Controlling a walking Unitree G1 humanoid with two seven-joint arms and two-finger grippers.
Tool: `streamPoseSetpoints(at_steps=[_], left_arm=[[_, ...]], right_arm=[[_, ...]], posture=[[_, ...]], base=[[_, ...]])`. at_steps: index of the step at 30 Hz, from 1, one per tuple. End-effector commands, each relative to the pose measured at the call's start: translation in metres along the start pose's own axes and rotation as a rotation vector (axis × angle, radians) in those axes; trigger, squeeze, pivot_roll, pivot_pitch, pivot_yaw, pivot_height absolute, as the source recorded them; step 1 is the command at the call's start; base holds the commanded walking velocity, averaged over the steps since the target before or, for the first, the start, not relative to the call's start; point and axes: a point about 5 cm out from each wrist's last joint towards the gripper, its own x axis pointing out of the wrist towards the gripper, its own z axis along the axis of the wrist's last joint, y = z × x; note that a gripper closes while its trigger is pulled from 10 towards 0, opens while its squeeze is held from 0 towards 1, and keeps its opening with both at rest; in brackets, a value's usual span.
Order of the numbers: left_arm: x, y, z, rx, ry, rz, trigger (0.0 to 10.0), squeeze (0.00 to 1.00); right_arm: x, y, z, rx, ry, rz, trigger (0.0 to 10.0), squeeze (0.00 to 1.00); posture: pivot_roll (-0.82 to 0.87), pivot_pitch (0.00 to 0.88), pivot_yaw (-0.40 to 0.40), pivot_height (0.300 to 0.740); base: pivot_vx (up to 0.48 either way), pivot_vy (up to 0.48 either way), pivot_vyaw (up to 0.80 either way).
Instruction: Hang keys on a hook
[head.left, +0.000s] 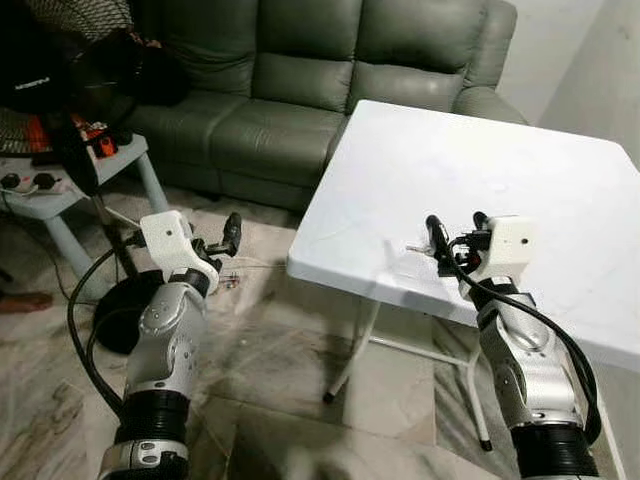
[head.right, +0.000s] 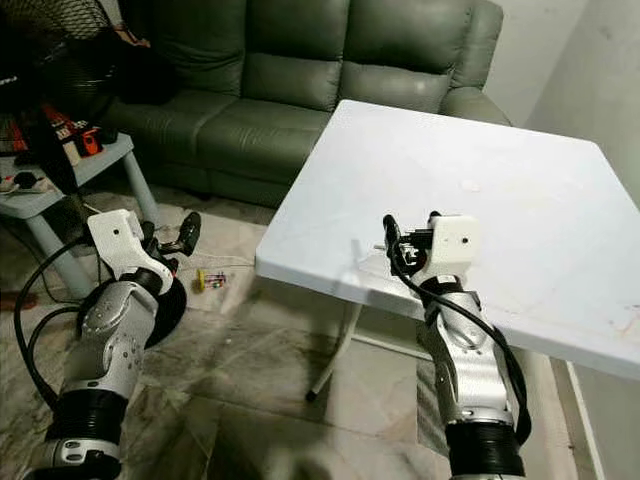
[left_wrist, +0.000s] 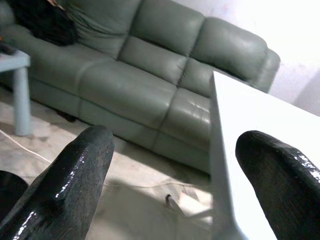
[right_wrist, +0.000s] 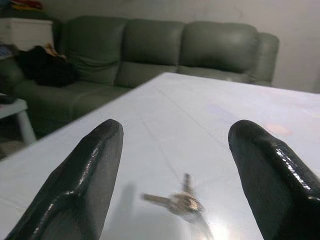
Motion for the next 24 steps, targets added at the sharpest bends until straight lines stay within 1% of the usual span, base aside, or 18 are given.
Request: streamPoseSetpoints(at_steps=[1,7,12,15,17,24], left_arm=[[0.0008,-0.0023,0.0022,0.005,-0.005,-0.009,10.0,0.0],[0.0004,-0.0023,0.0022,0.004,-0.007,-0.01,10.0,0.0],[0.0003,-0.0036,0.0014,-0.011,0.001,-0.019,10.0,0.0],[0.0005,-0.0037,0.0017,-0.021,-0.002,-0.02,10.0,0.0],[0.0003,-0.0032,0.0037,-0.021,-0.022,-0.013,10.0,0.0],[0.0007,-0.0023,0.0027,-0.007,0.001,0.018,10.0,0.0]], right_arm=[[0.0014,-0.0018,0.0039,0.007,-0.007,0.002,10.0,0.0],[0.0014,-0.0014,0.0036,0.011,0.0,0.006,10.0,0.0],[0.0009,-0.0014,0.0033,0.01,0.002,0.008,10.0,0.0],[0.0009,-0.0017,0.0034,0.009,0.003,0.007,10.0,0.0],[0.0008,-0.0014,0.0032,0.009,0.003,0.008,10.0,0.0],[0.001,-0.0015,0.0035,0.01,0.006,0.008,10.0,0.0]], posture=[[0.0,0.0,-0.063,0.74],[0.0,0.0,-0.063,0.74],[0.0,0.0,-0.062,0.74],[0.0,0.0,-0.062,0.74],[0.0,0.0,-0.062,0.74],[0.0,0.0,-0.063,0.74]], base=[[0.0,0.0,-0.74],[0.0,0.0,-0.74],[0.0,0.0,-0.74],[0.0,0.454,-0.74],[0.0,0.45,-0.74],[0.0,0.0,-0.74]])
